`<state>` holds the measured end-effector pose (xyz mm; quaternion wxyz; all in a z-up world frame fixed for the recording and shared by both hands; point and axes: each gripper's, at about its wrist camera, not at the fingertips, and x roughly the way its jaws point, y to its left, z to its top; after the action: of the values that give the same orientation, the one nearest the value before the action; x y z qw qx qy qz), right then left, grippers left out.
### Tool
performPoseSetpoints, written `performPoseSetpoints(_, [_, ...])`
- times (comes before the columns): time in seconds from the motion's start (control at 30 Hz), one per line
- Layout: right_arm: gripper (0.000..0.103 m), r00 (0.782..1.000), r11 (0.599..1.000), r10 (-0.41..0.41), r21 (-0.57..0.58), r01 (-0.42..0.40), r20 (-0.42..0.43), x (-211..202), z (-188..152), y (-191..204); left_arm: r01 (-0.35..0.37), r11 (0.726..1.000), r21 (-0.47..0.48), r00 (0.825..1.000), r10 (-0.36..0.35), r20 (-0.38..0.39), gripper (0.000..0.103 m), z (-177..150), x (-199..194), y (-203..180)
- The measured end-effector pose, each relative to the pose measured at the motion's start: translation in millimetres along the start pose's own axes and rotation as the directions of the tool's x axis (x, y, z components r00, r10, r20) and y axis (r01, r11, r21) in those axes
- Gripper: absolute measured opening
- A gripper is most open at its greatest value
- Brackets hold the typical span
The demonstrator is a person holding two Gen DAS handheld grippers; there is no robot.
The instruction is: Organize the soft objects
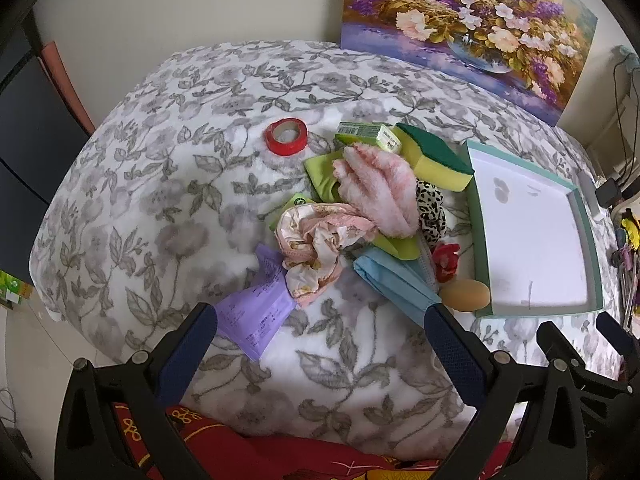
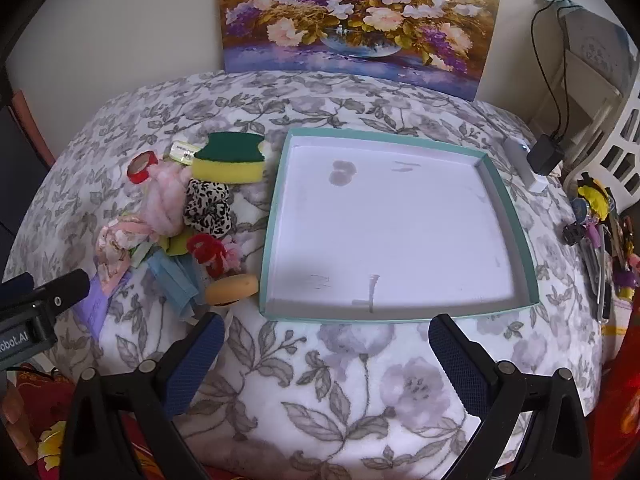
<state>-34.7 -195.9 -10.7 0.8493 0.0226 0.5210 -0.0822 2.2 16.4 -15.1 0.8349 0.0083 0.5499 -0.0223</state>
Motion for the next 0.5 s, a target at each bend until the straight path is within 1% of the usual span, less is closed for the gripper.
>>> performPoseSetpoints(0.5, [0.103, 1.000, 1.000, 0.000, -0.002, 0.000, -0.014, 5.3, -0.6, 1.1, 0.016, 1.000, -0.006, 1.000, -0.016, -0.014, 0.103, 0.4, 2.6, 0.3])
